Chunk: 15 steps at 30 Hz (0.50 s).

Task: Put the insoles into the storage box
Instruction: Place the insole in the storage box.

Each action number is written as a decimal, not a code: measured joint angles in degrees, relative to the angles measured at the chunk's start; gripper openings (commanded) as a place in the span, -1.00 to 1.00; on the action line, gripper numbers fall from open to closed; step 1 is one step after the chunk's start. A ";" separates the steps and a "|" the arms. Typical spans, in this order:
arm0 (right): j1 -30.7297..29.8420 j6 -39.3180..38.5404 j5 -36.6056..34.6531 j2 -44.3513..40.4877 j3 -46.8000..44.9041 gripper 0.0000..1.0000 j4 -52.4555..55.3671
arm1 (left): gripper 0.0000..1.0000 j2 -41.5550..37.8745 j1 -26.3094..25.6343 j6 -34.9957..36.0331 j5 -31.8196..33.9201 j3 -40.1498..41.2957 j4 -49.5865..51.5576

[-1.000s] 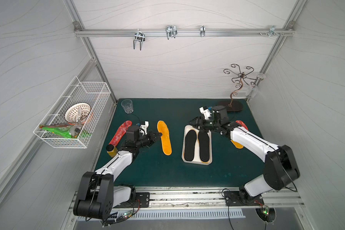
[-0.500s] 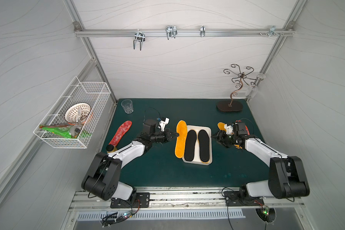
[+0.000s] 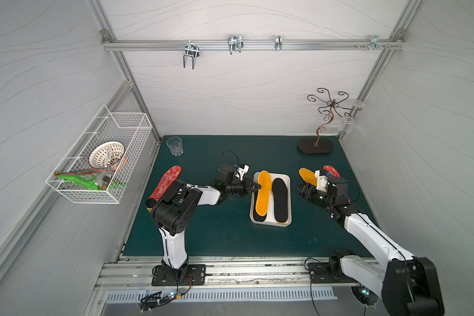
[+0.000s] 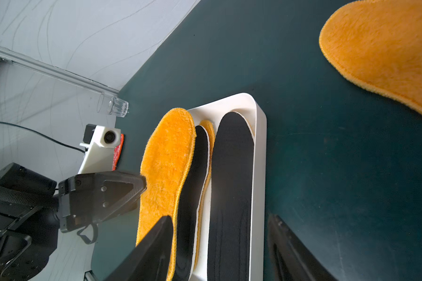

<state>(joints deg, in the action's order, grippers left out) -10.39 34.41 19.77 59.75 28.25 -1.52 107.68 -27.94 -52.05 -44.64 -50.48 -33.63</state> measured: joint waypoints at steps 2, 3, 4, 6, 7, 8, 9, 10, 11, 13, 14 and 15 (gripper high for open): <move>-0.20 -0.09 -0.31 0.04 -0.24 0.32 -0.57 | -1.00 0.00 0.00 0.44 0.35 -0.02 0.28; -0.22 -0.17 -0.48 0.07 -0.24 0.32 -0.87 | -1.00 0.00 0.00 0.74 0.48 -0.02 0.57; -0.24 -0.24 -0.61 0.07 -0.24 0.32 -1.22 | -1.00 0.00 0.02 1.11 0.59 -0.02 1.05; -0.28 -0.31 -0.85 0.09 -0.24 0.32 -1.68 | -1.00 0.00 0.00 1.97 0.79 -0.04 2.16; -0.28 -0.33 -0.92 0.11 -0.24 0.32 -1.81 | -1.00 0.00 0.00 2.40 0.85 -0.04 2.84; -0.28 -0.35 -1.05 0.13 -0.24 0.32 -1.97 | -1.00 0.00 0.00 2.71 0.90 -0.04 3.50; -0.31 -0.35 -1.11 0.15 -0.24 0.32 -2.10 | -1.00 0.00 0.00 3.04 0.90 -0.04 4.00; -0.31 -0.35 -1.16 0.24 -0.24 0.32 -2.16 | -1.00 0.00 0.00 3.41 0.90 -0.02 4.37; -0.33 -0.35 -1.22 0.37 -0.24 0.32 -2.25 | -1.00 -0.04 0.00 3.76 0.90 0.00 4.74; -0.37 -0.35 -1.31 0.70 -0.24 0.32 -2.38 | -1.00 -0.20 -0.04 4.35 0.94 0.11 5.29; -0.37 -0.35 -1.33 0.92 -0.24 0.32 -2.38 | -1.00 -0.31 -0.04 4.70 1.01 0.22 5.66; -0.37 -0.35 -1.31 1.11 -0.24 0.32 -2.40 | -1.00 -0.37 -0.04 4.94 1.07 0.31 5.90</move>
<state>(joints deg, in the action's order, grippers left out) -10.76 34.06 18.46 60.86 28.01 -3.92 107.31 -27.99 -47.11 -43.57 -50.17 -27.73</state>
